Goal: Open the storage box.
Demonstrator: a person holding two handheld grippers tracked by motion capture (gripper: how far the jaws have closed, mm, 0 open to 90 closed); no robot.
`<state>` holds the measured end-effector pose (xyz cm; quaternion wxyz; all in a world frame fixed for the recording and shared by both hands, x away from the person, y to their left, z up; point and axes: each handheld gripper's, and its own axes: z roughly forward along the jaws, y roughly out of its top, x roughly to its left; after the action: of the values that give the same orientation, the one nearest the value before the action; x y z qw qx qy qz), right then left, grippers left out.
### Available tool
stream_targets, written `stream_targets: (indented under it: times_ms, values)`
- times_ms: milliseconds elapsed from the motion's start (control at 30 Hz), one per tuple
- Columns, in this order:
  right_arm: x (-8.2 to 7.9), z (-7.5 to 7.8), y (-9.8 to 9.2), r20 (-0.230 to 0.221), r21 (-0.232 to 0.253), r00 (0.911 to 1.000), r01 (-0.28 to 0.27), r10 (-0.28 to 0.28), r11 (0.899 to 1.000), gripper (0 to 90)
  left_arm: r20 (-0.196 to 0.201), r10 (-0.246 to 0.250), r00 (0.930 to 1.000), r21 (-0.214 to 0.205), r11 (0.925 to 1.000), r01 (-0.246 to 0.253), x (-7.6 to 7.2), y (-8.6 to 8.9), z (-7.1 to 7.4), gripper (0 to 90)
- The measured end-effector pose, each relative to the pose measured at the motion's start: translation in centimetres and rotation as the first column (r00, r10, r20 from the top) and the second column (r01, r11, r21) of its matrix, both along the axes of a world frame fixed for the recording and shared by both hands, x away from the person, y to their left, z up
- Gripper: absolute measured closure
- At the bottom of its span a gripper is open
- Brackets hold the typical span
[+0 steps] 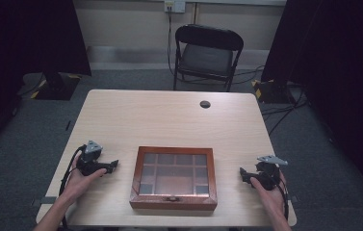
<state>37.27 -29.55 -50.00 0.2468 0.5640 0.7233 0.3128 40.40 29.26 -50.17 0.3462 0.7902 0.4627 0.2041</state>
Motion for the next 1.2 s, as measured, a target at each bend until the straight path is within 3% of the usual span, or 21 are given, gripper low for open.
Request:
stream_targets:
  times_ms: [133,300,433,567,667,700,767,933,1133,1167,1200]
  values:
    - [0.0,0.0,-0.1,0.002,-0.003,1.0000,-0.007,0.007,1.000,10.7,0.000,-0.002,1.0000,0.000,1.0000,0.002,0.0,0.0,0.0,13.2]
    - [-0.2,0.3,0.0,-0.011,0.003,0.9989,-0.045,0.045,0.999,17.8,0.000,-0.002,1.0000,0.000,1.0000,0.002,0.0,0.0,0.0,13.2]
    - [-0.2,0.5,0.5,-0.033,-0.004,0.9968,-0.073,0.072,0.997,14.7,0.000,-0.001,1.0000,0.000,1.0000,0.001,0.0,0.0,0.0,13.2]
    - [-0.3,0.8,1.1,-0.023,-0.004,0.9948,-0.100,0.100,0.995,15.6,0.000,-0.001,1.0000,0.000,1.0000,0.001,0.0,0.0,0.0,13.2]
    - [-0.3,1.4,1.6,-0.024,0.022,0.9897,-0.140,0.141,0.990,16.6,0.000,-0.002,1.0000,0.000,1.0000,0.002,0.0,0.0,0.0,13.2]
    - [-0.3,2.3,1.5,-0.006,0.043,0.9874,-0.158,0.158,0.987,19.4,0.000,-0.001,1.0000,0.000,1.0000,0.001,0.0,0.0,0.0,13.2]
    - [-0.4,2.7,1.5,0.009,0.055,0.9872,-0.160,0.159,0.986,19.8,-0.001,-0.002,1.0000,0.000,1.0000,0.002,0.0,0.0,0.0,13.2]
    - [-0.6,3.6,2.2,-0.002,0.092,0.9771,-0.212,0.213,0.973,25.6,-0.001,-0.003,1.0000,-0.001,1.0000,0.003,0.0,0.0,0.0,13.1]
    - [-0.6,5.2,3.6,0.018,0.125,0.9619,-0.273,0.273,0.954,30.2,-0.003,-0.008,1.0000,-0.004,1.0000,0.008,0.1,0.0,0.0,13.0]
    - [-0.7,5.4,4.0,0.019,0.123,0.9570,-0.290,0.289,0.949,30.0,-0.003,-0.008,1.0000,-0.006,0.9999,0.008,0.1,0.0,0.0,13.0]
    - [-0.7,5.9,4.5,0.020,0.130,0.9463,-0.322,0.323,0.938,30.1,-0.003,-0.008,1.0000,-0.006,1.0000,0.008,0.1,0.0,0.0,12.9]
